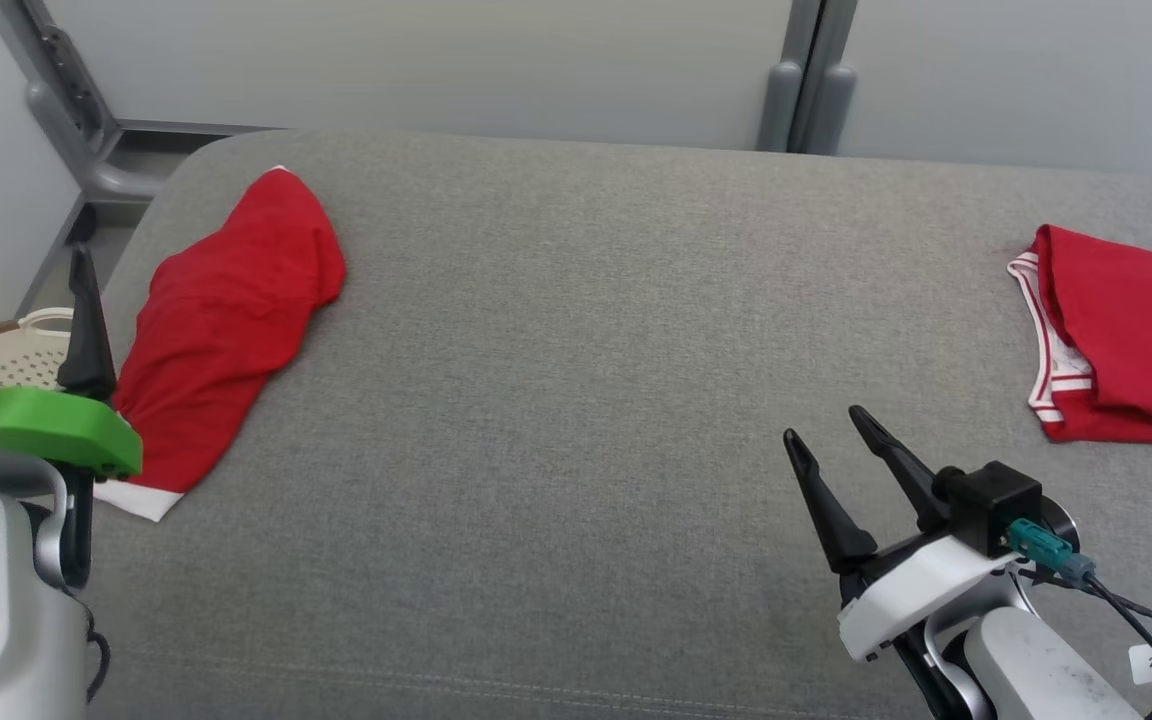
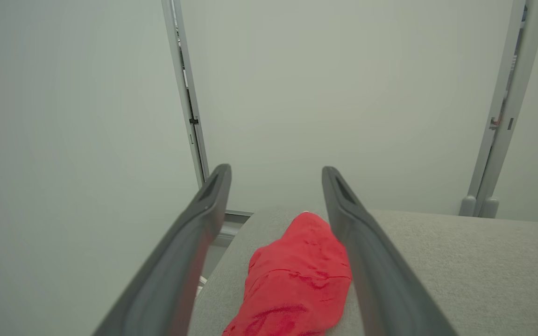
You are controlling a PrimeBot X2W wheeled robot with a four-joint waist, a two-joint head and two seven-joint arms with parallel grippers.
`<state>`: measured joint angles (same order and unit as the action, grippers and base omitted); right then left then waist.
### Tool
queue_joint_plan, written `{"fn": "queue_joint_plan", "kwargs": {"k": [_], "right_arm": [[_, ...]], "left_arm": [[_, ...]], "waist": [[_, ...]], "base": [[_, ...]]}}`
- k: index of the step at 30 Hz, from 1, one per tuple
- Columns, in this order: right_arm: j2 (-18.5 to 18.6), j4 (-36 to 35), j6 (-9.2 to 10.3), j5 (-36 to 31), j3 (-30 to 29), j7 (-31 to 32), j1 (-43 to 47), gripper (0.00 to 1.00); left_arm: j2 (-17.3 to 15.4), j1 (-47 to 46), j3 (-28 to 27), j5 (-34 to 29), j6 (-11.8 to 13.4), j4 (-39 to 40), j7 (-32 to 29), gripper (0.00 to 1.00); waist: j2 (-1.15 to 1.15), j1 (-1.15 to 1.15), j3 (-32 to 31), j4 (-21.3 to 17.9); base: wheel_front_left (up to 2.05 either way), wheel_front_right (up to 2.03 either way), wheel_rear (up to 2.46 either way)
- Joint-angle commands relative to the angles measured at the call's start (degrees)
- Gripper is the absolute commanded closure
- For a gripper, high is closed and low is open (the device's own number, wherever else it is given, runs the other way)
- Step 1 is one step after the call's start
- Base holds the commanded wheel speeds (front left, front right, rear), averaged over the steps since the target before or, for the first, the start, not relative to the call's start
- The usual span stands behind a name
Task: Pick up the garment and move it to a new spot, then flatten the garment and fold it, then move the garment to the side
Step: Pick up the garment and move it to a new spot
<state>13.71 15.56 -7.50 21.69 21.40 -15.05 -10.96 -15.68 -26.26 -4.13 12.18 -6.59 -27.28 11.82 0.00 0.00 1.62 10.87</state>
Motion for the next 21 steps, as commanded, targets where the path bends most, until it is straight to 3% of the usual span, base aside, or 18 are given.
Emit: {"fn": "queue_joint_plan", "kwargs": {"k": [1,9,21], "right_arm": [[0.53,0.03,0.02,0.54,0.03,-0.17,-0.92,0.00],[1.34,0.07,0.02,0.60,0.35,-0.17,-2.69,0.00],[2.82,0.41,0.02,1.01,1.43,-0.18,-6.08,0.00]], "left_arm": [[-1.03,-2.50,-0.10,1.16,-0.40,-1.58,-0.14,0.00],[-5.92,-10.50,2.33,4.25,-0.84,-10.00,-2.96,0.00],[-13.81,-20.83,13.09,16.10,-0.87,-24.01,-14.07,0.00]], "waist": [[0.00,0.00,2.49,-3.32],[0.00,0.00,4.97,-6.66],[0.00,0.00,9.99,-11.74]], "base": [[0.00,0.00,0.00],[0.00,0.00,0.00],[0.00,0.00,0.00]]}}
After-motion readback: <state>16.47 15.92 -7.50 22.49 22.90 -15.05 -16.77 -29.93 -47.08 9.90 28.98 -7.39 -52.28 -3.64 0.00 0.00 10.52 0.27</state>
